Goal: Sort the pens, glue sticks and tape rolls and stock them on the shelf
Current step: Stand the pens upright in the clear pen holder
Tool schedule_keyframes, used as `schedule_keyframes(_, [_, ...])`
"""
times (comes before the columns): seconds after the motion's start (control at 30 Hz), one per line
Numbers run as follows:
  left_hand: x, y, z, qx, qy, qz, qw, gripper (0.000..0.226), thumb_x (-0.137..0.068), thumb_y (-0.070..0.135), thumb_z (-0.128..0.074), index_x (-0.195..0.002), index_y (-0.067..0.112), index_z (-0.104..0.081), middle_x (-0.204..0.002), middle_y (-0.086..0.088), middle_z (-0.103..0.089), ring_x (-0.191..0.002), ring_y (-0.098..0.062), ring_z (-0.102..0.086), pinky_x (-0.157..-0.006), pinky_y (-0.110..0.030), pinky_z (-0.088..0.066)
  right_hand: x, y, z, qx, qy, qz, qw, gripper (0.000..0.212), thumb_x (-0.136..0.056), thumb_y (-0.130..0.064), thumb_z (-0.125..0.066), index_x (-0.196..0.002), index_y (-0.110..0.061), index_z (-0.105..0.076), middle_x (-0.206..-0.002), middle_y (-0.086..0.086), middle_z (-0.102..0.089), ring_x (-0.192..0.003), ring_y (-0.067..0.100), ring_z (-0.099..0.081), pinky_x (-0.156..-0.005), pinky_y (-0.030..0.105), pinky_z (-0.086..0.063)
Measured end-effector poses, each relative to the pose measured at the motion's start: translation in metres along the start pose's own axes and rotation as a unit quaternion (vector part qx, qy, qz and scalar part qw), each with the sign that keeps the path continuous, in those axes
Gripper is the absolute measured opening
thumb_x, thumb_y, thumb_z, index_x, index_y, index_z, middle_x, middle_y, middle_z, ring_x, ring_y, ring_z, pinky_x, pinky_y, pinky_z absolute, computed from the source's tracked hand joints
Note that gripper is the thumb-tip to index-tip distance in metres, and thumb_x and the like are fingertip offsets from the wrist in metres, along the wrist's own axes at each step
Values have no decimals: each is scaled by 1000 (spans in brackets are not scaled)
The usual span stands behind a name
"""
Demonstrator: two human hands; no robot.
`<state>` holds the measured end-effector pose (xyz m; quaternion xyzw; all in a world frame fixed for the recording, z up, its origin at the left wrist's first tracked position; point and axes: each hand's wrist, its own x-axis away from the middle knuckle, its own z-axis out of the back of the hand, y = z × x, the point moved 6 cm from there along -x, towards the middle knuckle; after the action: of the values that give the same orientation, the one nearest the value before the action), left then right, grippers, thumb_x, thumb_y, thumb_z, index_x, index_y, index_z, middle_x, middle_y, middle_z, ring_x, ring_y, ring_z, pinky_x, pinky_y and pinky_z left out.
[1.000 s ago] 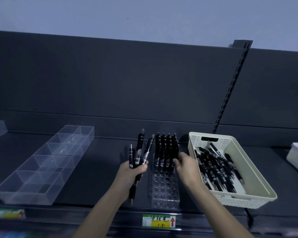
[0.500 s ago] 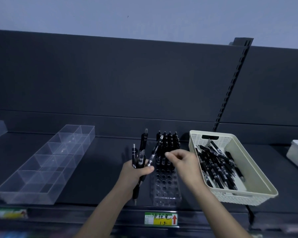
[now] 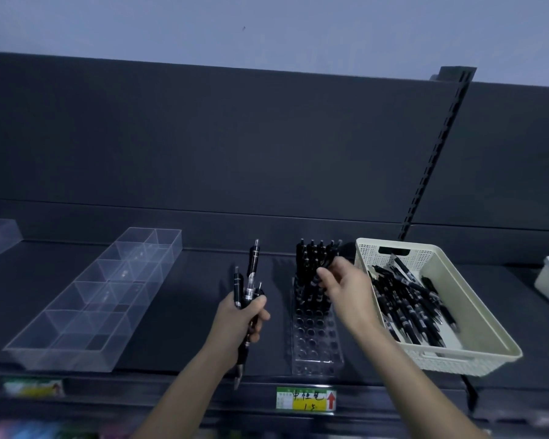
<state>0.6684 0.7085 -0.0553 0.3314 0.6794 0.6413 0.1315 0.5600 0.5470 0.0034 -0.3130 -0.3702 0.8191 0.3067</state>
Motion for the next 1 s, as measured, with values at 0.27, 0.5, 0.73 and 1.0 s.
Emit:
schedule_keyframes(0.27, [4, -2, 6, -50, -4, -11, 999, 17, -94, 5, -49, -86, -2, -62, -61, -6, -56, -54, -15, -48, -51, -21, -42, 10, 11, -34, 154, -59, 34, 986, 19, -94, -22, -51, -79, -13, -43, -58, -4, -47, -54, 18, -46, -55, 30, -37])
schedule_keyframes(0.5, [5, -1, 6, 10, -11, -9, 1000, 10, -93, 0, -50, -99, 4, -57, -86, -9, -68, -67, -15, -57, -58, -20, -54, 17, 30, -42, 149, -47, -27, 987, 16, -90, -23, -58, -101, -12, -62, -92, 4, -71, -82, 19, -65, -71, 29, -50])
schedule_keyframes(0.73, [6, -2, -4, -1, -50, -1, 999, 13, -97, 13, -46, -107, 8, -53, -78, -8, -65, -55, -16, -49, -52, -27, -44, 20, 23, -44, 199, -63, 22, 978, 17, -93, -22, -52, -101, -9, -60, -89, 8, -70, -81, 24, -66, -68, 31, -50])
schedule_keyframes(1.0, [8, 2, -12, -57, -71, -35, 995, 11, -96, 7, -46, -99, 2, -55, -72, 3, -70, -48, -6, -51, -52, -18, -44, 20, 27, -40, 150, -53, -1, 987, 24, -90, -24, -59, -110, -9, -61, -99, 7, -71, -90, 20, -66, -79, 27, -52])
